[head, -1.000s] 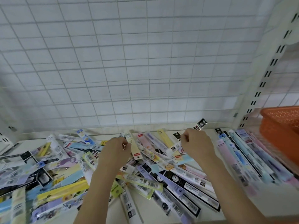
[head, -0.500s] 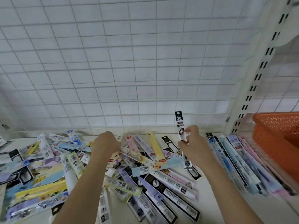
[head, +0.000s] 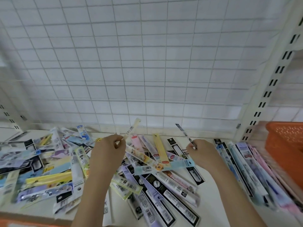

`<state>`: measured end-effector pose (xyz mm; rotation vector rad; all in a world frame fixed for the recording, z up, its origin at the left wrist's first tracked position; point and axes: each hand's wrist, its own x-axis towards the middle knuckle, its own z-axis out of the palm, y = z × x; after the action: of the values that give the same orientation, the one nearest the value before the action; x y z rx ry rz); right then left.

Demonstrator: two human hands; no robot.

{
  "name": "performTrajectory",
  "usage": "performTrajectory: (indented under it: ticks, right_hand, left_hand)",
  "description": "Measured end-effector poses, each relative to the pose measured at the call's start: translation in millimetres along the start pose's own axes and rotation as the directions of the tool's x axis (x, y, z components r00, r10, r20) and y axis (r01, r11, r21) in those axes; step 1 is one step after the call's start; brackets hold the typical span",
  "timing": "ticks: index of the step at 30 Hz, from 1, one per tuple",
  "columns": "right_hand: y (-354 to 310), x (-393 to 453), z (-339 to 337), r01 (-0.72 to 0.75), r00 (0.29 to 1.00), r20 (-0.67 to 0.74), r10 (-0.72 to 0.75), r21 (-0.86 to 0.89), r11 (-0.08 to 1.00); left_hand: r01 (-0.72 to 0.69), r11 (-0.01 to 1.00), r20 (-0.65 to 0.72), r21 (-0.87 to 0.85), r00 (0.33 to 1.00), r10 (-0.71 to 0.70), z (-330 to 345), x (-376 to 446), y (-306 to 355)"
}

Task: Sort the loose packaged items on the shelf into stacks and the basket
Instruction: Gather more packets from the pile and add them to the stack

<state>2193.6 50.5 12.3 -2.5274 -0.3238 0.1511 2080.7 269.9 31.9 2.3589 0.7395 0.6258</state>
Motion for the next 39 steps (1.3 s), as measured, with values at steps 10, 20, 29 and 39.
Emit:
performTrajectory:
  ticks: [10,20,29,39]
  right_hand:
    - [-12,17,16,-0.061,0.997,0.021,0.068,-0.228,0.972]
    - [-15,16,19,-0.117,0.987,0.094,0.134,-0.163,0.980]
    - [7,0,-14,-0.041,0.989,-0.144,0.040,-0.006,0.999]
    - [22,-12,-15,-0.014,0.998,-0.052,0.020,0.120,0.993]
  left_hand:
    - [0.053,0.978,0.044,-0.203,0.998,-0.045,-12,-12,-17]
    - [0.038,0.978,0.071,-0.205,0.997,-0.024,-17,-14,-32]
    - [-0.001,0.982,0.237,-0.187,0.970,0.046,14,-18,-15]
    - [-0.026,0.988,0.282,-0.151,0.957,0.068,28,-19,7]
